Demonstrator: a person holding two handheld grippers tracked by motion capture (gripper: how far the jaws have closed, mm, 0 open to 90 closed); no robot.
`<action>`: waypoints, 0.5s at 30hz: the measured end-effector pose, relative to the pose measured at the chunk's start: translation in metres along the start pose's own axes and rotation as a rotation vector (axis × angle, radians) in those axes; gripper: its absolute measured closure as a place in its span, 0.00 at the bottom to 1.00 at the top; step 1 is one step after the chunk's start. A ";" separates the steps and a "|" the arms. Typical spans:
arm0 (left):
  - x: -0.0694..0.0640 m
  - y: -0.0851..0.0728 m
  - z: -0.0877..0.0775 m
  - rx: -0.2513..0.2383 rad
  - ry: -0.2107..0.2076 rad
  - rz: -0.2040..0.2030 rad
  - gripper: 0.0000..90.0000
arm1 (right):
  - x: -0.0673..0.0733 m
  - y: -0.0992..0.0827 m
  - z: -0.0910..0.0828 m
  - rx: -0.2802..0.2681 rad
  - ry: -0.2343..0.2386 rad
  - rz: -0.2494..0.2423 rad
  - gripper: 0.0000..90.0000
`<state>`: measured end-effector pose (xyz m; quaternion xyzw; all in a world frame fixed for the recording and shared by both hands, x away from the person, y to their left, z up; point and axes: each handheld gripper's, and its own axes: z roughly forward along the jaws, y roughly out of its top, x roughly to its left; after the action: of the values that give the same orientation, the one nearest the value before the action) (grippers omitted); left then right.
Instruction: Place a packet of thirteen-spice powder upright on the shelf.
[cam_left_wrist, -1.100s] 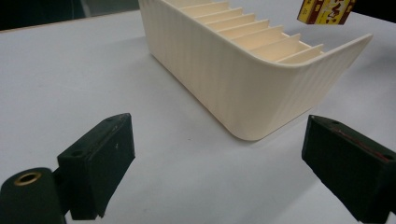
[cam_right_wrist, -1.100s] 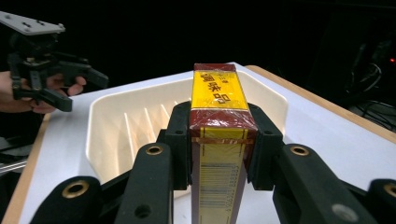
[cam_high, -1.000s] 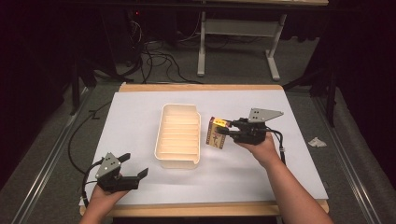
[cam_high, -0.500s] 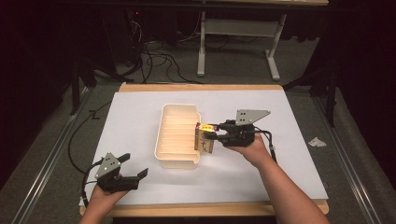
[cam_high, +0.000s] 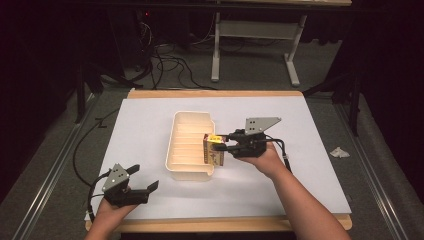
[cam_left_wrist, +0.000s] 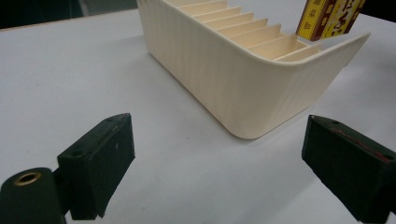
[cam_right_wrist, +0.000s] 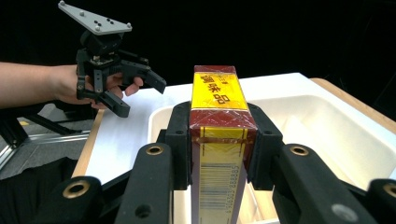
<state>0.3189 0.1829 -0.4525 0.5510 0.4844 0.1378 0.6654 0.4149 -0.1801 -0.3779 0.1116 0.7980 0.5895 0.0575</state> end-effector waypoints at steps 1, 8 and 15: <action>0.000 0.000 0.000 0.000 0.000 0.000 0.11 | -0.001 -0.001 0.001 0.006 0.000 -0.004 0.76; 0.000 0.000 0.000 0.001 0.000 -0.003 0.11 | -0.002 -0.001 0.006 0.007 0.006 -0.005 0.76; 0.000 0.000 -0.001 -0.002 0.002 -0.007 0.11 | -0.004 -0.001 0.013 0.007 0.016 -0.013 0.76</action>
<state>0.3181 0.1839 -0.4525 0.5487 0.4867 0.1365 0.6659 0.4215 -0.1693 -0.3832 0.1020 0.8013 0.5870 0.0547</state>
